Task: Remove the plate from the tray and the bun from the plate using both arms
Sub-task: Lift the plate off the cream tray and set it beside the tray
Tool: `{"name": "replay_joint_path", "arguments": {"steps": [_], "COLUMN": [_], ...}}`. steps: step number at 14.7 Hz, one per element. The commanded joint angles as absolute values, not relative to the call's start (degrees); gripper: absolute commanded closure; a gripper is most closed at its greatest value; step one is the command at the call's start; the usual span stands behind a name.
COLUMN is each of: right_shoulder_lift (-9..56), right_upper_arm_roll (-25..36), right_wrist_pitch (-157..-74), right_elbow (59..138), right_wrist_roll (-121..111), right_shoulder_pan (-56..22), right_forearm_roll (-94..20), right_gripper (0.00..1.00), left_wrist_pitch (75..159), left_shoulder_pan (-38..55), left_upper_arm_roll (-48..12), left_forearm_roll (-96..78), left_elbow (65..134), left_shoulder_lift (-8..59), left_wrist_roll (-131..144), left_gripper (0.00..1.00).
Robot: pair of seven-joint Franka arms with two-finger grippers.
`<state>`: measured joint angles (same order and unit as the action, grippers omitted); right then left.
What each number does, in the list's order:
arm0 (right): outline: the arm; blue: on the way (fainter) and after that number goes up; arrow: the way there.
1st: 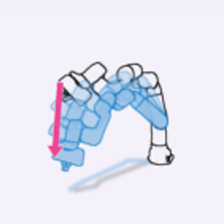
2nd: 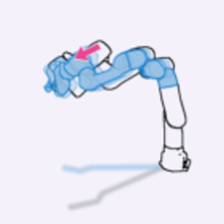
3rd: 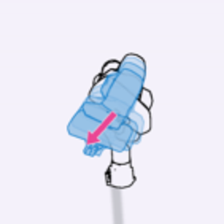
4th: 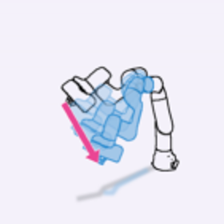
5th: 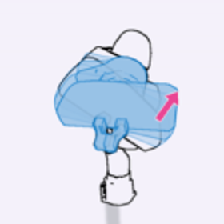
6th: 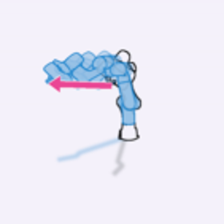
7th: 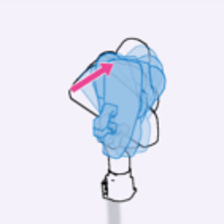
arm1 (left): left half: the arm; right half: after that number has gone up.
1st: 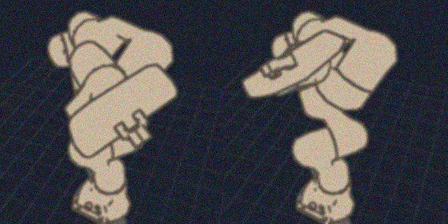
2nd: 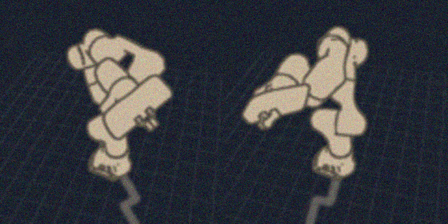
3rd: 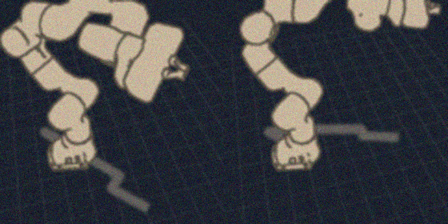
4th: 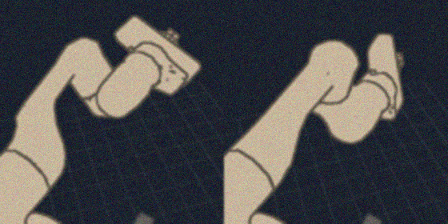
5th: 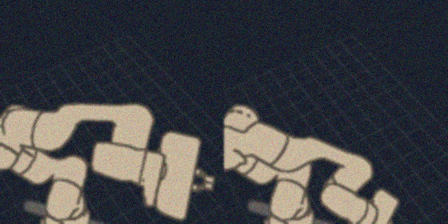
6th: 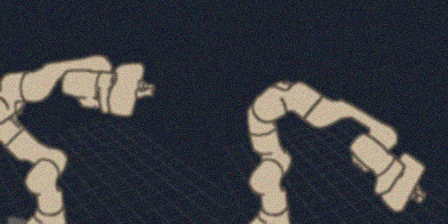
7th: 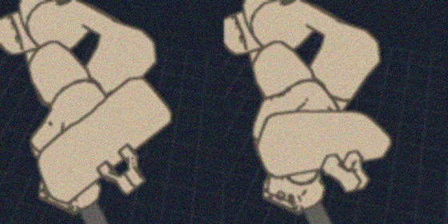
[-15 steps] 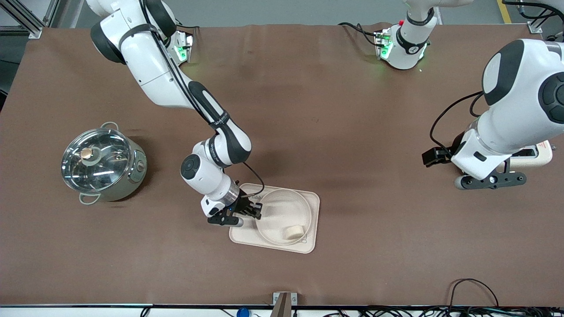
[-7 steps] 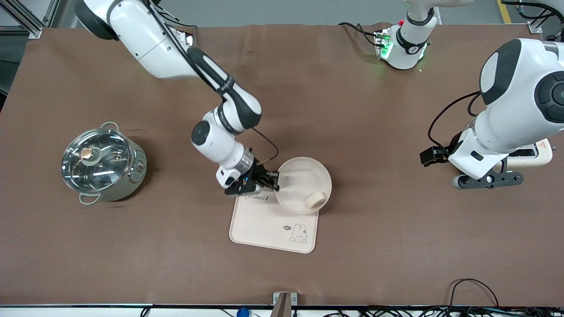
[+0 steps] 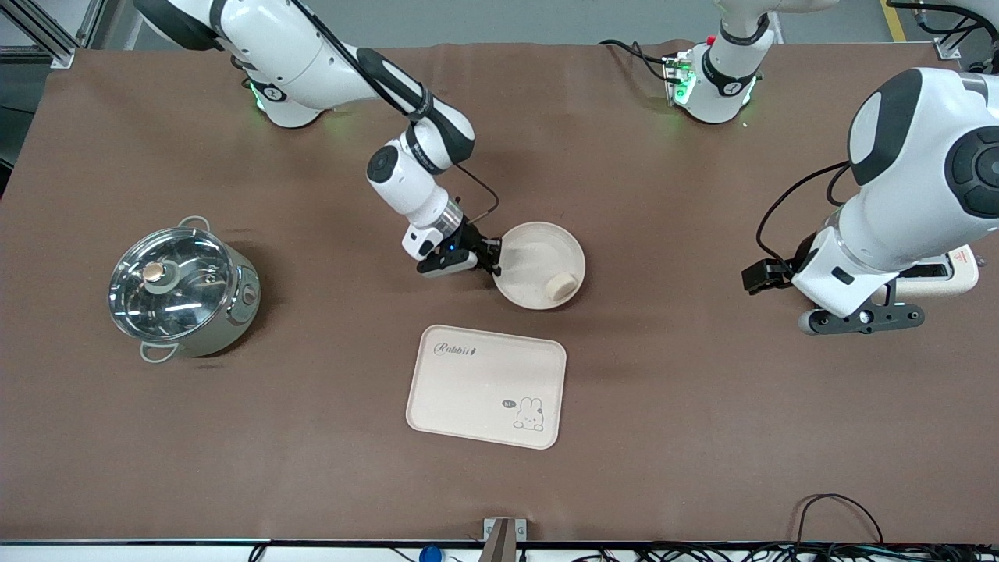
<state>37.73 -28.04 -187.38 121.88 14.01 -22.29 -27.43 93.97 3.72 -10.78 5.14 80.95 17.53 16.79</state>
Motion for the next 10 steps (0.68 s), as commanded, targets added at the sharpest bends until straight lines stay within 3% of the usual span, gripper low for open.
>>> {"name": "replay_joint_path", "arguments": {"steps": [1,2,3,4,6,10], "right_shoulder_lift": [35.3,35.4,35.4,35.3,34.8,32.8], "right_upper_arm_roll": [-28.7,-28.6,-28.5,-28.5,-28.3,-22.1], "right_wrist_pitch": [-187.6,-187.4,-187.4,-187.3,-184.1,-166.1], "right_elbow": [124.5,124.5,124.3,124.0,122.1,112.3], "right_wrist_roll": [13.4,12.9,12.7,12.7,12.7,11.9], "right_shoulder_pan": [-22.4,-22.3,-22.2,-22.0,-21.2,-20.2], "right_forearm_roll": [-30.4,-30.4,-30.4,-30.4,-30.4,-28.9], "right_gripper": [0.88,0.64,0.25,0.0,0.0,0.0], "left_wrist_pitch": [93.1,93.1,93.1,93.1,93.1,93.1], "left_shoulder_pan": [4.0,4.0,4.0,3.9,3.8,3.9], "left_upper_arm_roll": [-10.8,-10.8,-10.8,-10.8,-10.8,-10.8], "left_forearm_roll": [4.6,4.6,4.6,4.6,4.6,4.6], "left_elbow": [80.8,80.8,80.8,80.8,80.9,80.7], "left_shoulder_lift": [17.1,17.1,17.1,17.1,17.1,17.1], "left_wrist_roll": [16.7,16.7,16.7,16.6,16.6,16.6], "left_gripper": [0.0,0.0,0.0,0.0,0.0,0.0]}}
